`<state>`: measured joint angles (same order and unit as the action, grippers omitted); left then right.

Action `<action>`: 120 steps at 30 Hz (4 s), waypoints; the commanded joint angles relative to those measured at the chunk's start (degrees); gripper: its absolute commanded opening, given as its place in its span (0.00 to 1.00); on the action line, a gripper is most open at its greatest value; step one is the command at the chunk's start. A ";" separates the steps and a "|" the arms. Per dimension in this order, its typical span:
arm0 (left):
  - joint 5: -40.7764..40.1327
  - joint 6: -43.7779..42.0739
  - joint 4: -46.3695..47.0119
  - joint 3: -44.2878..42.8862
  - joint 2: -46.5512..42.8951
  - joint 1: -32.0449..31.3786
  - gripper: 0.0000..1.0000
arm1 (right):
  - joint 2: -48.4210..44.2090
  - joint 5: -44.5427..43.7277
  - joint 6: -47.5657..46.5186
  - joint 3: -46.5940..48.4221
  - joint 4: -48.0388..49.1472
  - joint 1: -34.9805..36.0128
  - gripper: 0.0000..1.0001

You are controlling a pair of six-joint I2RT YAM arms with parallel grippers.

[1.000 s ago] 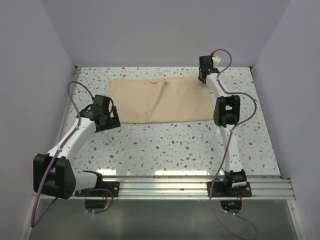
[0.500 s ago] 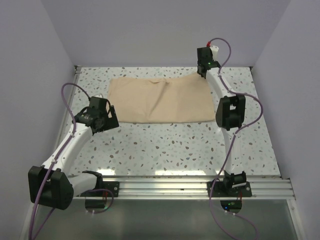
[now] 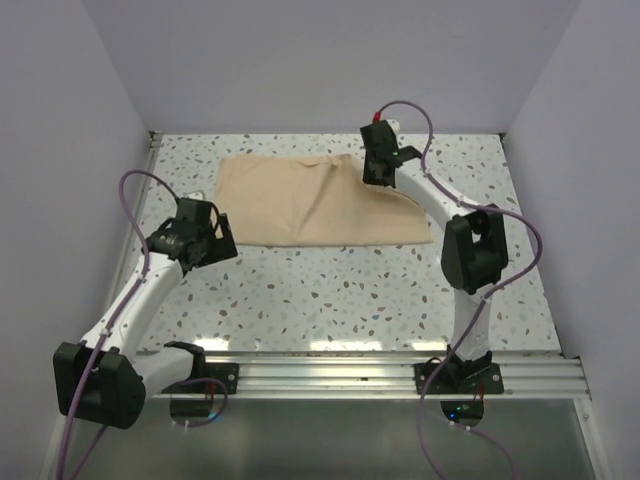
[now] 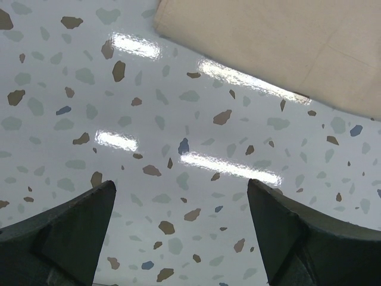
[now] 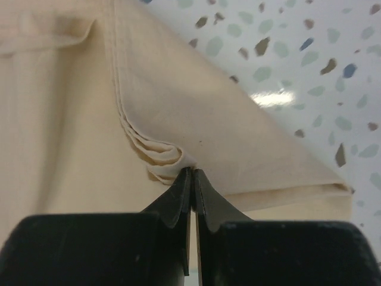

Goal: Open and lay out the surgical kit
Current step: Open the surgical kit at the center of the board.

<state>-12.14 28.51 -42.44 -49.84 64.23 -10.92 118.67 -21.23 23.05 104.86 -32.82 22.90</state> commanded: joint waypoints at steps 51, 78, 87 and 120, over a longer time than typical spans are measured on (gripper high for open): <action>-0.25 1.02 2.53 0.98 -4.46 -0.33 0.97 | 9.21 9.19 -5.91 -0.89 -5.68 13.67 0.33; -1.91 1.80 1.83 0.71 -4.90 -1.74 0.98 | 6.65 -22.34 -11.44 23.08 -14.20 4.89 0.00; -11.57 6.11 -5.02 -8.15 -10.53 -1.83 1.00 | 11.68 -28.43 -11.89 32.43 -13.41 -3.91 0.98; -4.99 7.96 -1.68 -0.52 -15.62 -1.56 0.86 | 0.42 7.17 1.39 -6.96 -7.52 12.61 0.79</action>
<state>-14.87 36.42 -42.68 -50.85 49.71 -12.45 119.13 -15.29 23.49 93.62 -40.36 34.48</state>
